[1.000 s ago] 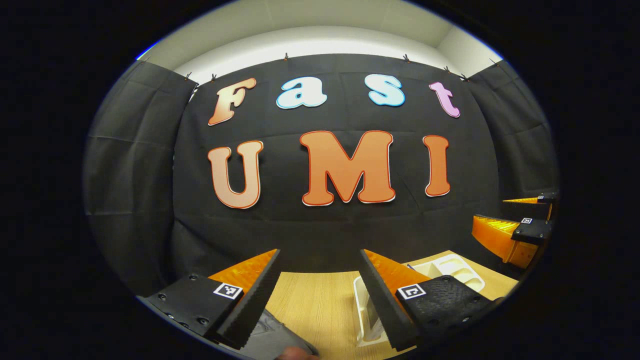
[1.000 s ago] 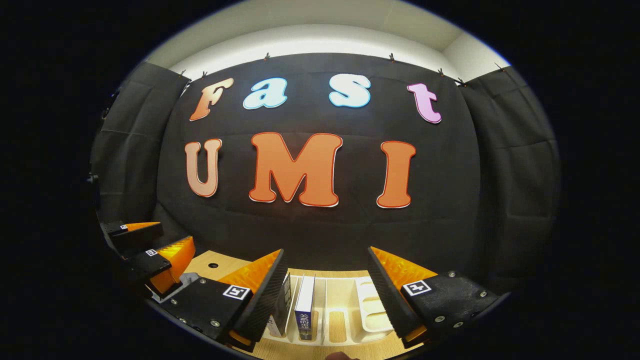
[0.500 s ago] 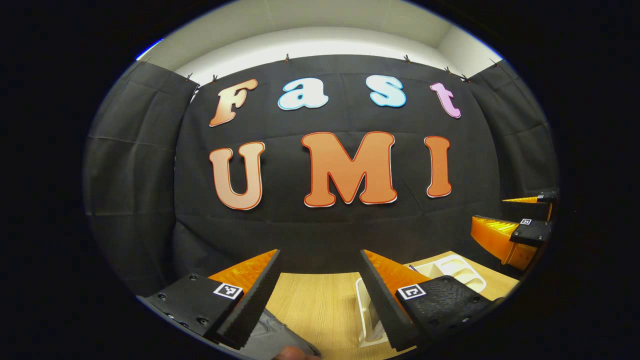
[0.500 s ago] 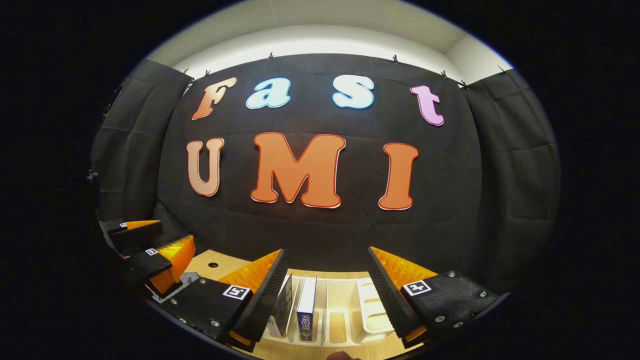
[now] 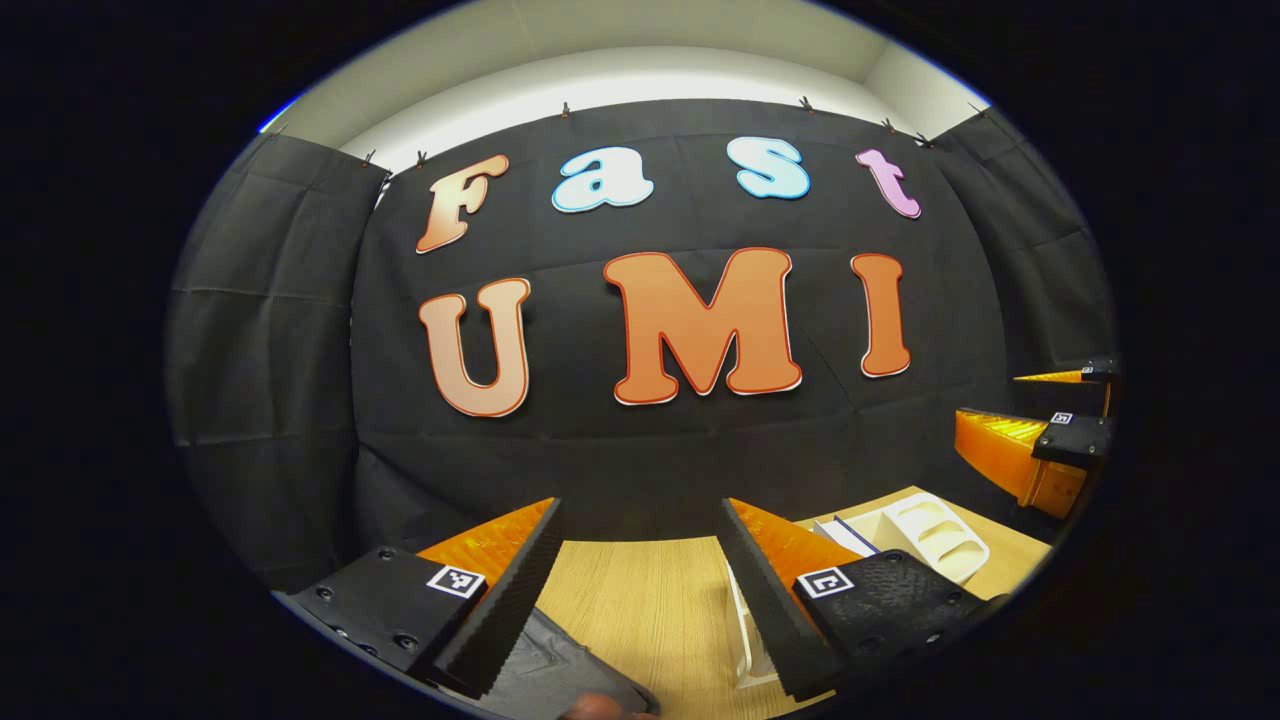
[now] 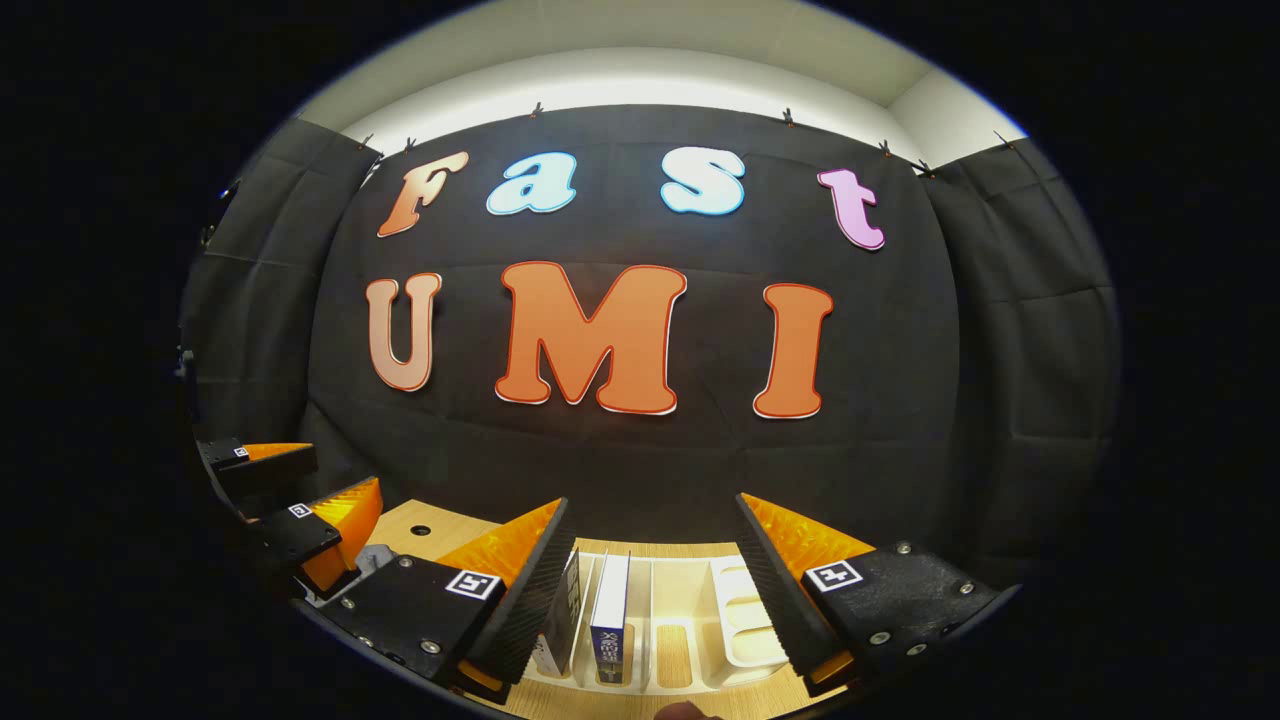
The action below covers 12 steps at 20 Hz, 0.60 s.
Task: Open the schoolbag, grab two books from the bookshelf and put them into the schoolbag.
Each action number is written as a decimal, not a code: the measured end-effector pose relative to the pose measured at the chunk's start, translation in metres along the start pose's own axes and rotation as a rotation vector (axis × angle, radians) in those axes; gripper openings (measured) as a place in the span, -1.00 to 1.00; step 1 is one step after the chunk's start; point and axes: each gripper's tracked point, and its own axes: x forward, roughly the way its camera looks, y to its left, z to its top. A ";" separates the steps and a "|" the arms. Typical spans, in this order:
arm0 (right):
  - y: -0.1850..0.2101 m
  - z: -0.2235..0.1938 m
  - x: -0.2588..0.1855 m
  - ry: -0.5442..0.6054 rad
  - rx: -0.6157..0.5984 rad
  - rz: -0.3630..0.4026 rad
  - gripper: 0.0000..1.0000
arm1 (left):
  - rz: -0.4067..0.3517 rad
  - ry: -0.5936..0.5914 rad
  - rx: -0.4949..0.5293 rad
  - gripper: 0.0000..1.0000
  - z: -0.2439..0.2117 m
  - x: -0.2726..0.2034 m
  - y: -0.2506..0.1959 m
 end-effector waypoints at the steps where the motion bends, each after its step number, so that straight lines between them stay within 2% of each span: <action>1: -0.002 0.000 0.000 -0.002 -0.003 -0.002 0.90 | -0.002 0.006 0.004 0.94 -0.002 0.000 0.000; 6: -0.010 -0.004 0.006 0.009 -0.009 -0.012 0.90 | -0.011 0.045 0.056 0.95 -0.024 -0.001 -0.001; 12: -0.031 -0.011 0.014 0.010 -0.019 -0.034 0.90 | -0.010 0.192 0.251 0.94 -0.104 -0.011 0.003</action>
